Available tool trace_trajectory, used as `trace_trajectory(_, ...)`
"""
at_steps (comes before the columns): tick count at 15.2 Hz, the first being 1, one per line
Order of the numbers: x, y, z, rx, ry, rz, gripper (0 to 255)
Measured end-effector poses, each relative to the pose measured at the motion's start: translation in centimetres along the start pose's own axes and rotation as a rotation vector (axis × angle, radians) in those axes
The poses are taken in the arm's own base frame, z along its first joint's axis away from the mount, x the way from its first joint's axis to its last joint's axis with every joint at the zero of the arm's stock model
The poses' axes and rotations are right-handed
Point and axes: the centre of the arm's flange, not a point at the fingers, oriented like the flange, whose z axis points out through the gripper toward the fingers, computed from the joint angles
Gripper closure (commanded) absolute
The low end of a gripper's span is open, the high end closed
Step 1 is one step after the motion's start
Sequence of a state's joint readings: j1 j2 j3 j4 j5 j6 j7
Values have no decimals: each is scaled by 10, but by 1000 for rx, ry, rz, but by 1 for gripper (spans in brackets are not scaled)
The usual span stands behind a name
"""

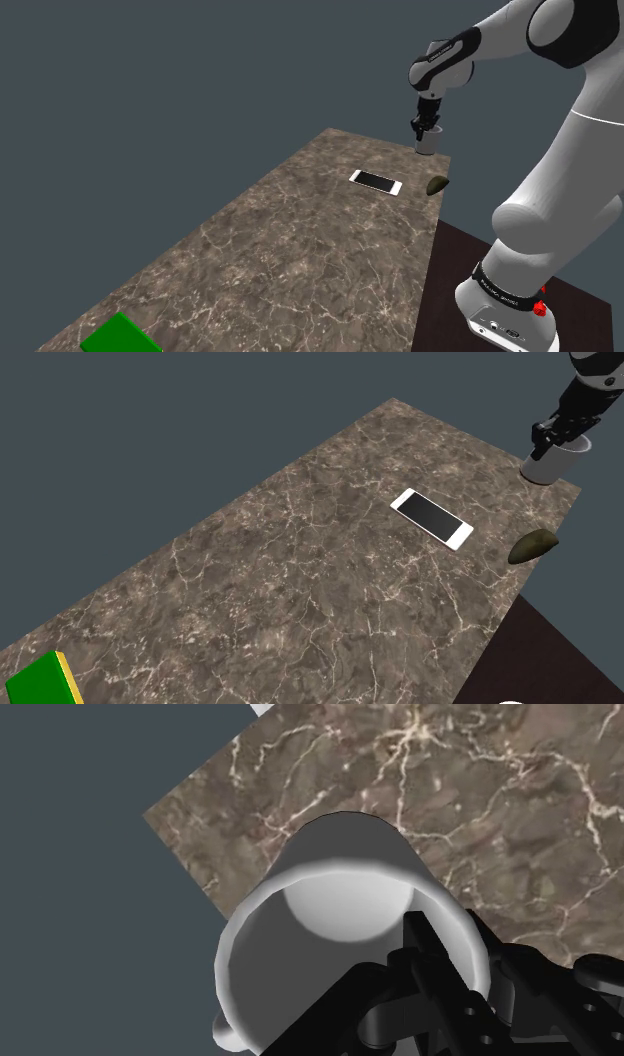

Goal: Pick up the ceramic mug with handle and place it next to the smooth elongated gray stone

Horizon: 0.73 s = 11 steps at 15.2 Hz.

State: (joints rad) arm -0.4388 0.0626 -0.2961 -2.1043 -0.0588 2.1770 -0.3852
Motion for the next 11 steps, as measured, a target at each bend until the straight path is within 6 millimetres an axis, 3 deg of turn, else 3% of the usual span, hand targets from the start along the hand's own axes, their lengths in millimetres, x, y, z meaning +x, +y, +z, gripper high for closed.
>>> trace_trajectory(6, 0, -1, 29, 0, 0, 0, 255)
trace_trajectory(11, 0, -2, 32, 0, 0, 0, 255)
